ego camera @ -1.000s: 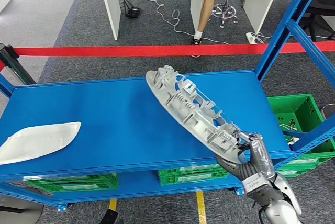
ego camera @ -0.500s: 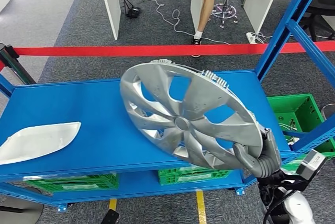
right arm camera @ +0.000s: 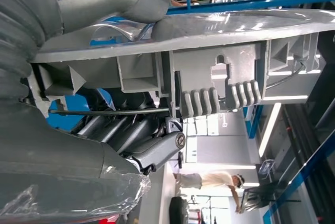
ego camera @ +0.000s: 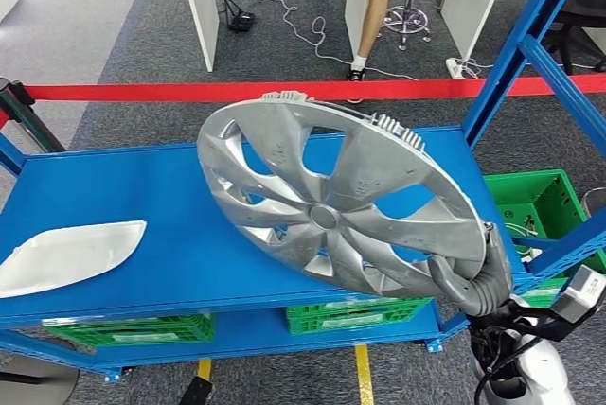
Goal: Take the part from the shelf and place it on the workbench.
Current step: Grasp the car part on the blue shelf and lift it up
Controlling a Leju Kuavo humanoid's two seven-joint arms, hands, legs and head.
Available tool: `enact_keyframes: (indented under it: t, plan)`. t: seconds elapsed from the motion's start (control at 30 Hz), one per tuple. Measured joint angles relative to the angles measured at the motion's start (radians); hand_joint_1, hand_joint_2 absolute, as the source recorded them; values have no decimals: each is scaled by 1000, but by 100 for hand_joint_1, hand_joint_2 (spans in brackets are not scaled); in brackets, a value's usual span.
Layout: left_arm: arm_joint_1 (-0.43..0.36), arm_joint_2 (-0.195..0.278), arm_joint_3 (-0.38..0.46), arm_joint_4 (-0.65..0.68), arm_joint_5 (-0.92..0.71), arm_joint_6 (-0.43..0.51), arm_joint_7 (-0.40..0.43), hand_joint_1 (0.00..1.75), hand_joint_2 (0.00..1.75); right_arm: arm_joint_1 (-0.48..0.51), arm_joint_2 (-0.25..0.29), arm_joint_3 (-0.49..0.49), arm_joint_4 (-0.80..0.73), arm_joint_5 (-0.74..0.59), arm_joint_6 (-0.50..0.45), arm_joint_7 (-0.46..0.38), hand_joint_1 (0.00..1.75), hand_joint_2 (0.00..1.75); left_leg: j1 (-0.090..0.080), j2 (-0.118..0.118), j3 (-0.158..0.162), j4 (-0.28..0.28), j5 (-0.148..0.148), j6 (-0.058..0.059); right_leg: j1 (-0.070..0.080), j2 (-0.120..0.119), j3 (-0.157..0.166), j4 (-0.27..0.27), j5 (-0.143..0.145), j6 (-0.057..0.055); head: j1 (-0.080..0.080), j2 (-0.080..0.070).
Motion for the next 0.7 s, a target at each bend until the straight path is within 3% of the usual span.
enact_keyframes:
  t: [0.47, 0.63, 0.7]
  plan:
    - [0, 3, 12, 0, 10, -1, 24, 0, 175, -35, 4, -5, -37, 3, -11, 19, 175, 175, -3, 0, -2, 3, -3, 4, -4, 0, 0, -1, 0, 3, 0, 0]
    - [1, 6, 20, 0, 10, -3, 28, 0, 175, -37, 4, -4, -48, 11, -14, 25, 175, 175, -5, 0, -2, 2, -1, 15, -8, 0, 2, -5, 3, 15, -1, 0]
    - [1, 5, 20, 0, 8, -3, 27, 0, 175, -36, 4, -4, -59, 14, -18, 25, 175, 175, 1, 3, 2, -8, 10, 22, -6, 0, -7, 14, -16, 21, 1, 0]
